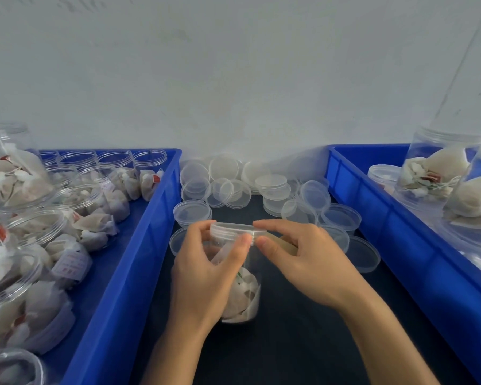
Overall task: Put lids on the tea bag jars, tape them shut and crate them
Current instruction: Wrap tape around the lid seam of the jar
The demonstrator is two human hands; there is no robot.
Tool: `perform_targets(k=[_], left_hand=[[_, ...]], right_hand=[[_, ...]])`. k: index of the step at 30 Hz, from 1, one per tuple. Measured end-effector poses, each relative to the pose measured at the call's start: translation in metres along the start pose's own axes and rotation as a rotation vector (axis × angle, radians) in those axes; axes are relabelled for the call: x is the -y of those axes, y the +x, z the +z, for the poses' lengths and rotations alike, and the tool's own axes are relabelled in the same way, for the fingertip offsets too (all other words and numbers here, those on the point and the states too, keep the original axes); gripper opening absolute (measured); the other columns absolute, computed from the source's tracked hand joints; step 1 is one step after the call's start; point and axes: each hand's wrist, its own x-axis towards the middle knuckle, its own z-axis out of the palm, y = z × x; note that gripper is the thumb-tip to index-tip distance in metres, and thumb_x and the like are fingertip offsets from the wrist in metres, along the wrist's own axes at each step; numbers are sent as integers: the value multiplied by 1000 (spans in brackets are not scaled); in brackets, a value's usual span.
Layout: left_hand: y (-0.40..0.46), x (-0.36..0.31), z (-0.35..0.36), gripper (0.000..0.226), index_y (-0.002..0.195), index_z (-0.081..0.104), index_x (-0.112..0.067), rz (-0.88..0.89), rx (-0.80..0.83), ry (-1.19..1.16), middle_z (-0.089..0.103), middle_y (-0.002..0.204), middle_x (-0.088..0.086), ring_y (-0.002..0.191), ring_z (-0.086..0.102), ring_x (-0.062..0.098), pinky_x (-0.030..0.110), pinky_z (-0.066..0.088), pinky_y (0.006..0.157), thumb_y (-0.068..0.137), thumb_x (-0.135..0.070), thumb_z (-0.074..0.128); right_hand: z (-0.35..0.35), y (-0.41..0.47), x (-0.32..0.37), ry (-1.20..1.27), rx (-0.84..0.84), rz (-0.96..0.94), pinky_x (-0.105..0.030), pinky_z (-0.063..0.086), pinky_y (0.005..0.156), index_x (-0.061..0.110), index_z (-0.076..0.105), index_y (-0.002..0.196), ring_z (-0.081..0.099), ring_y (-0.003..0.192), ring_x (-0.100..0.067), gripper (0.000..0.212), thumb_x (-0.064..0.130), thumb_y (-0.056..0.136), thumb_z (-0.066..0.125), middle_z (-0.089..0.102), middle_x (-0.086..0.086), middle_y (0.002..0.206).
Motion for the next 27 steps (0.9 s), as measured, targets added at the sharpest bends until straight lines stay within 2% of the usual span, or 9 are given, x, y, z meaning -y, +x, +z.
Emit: perform_targets(k=[2,6,9,11,14,16,18,22,27], left_hand=[[1,-2,0,72,124,54,-46,-15,25,11,67,111,-32,99,68,-8,19,54,77,65,-85,68],[3,-4,-2,71,128,56,-38,-53,92,-147,71,113,-28,103,71,-5,18,56,79,72,-71,84],[6,-2,-5,61,126,59,-32,-65,38,-248,75,113,-20,104,72,-1,10,54,82,78,-54,88],[7,-2,-5,61,126,59,-31,-75,-10,-285,75,116,-13,107,72,2,14,55,84,76,-48,88],[8,-1,-5,69,130,59,-27,-76,-61,-333,74,115,-17,108,71,2,12,54,84,73,-43,94],[8,-1,-6,69,131,58,-25,-64,-73,-355,73,114,-22,108,71,0,12,54,84,74,-42,93],[8,1,-5,68,132,58,-24,-63,-75,-380,74,116,-19,110,72,3,19,58,86,74,-39,90],[9,4,-6,78,133,58,-23,-50,-82,-421,74,122,-10,115,72,9,32,56,95,66,-45,90],[9,8,-8,82,131,59,-23,-37,-53,-431,75,121,-11,115,72,10,32,57,93,60,-51,88]], right_hand=[[4,-1,5,-58,-36,-31,-38,57,93,53,58,140,70,99,-5,43,64,99,52,78,14,97],[10,-3,9,-117,-72,-76,-33,55,79,52,54,144,60,66,-6,47,60,98,50,66,20,68],[9,-2,8,-79,-33,-79,-27,45,69,52,47,147,58,64,-10,47,42,101,55,62,12,64],[10,-3,8,-61,-23,-77,-25,42,66,48,46,148,56,60,-12,47,38,103,56,57,9,59],[14,-4,13,-154,-103,-113,-27,44,62,43,53,142,58,59,-14,41,41,101,57,58,9,56],[16,-5,17,-220,-146,-124,-33,53,68,41,57,138,61,62,-11,39,44,100,55,60,12,56],[17,-7,19,-243,-173,-137,-36,56,71,39,61,135,63,61,-12,37,47,100,52,62,12,58],[18,-8,19,-295,-250,-167,-36,53,62,34,68,127,58,53,-15,44,51,97,40,58,11,55],[18,-5,16,-330,-293,-177,-32,49,56,33,73,119,56,50,-14,48,55,96,37,57,11,54]])
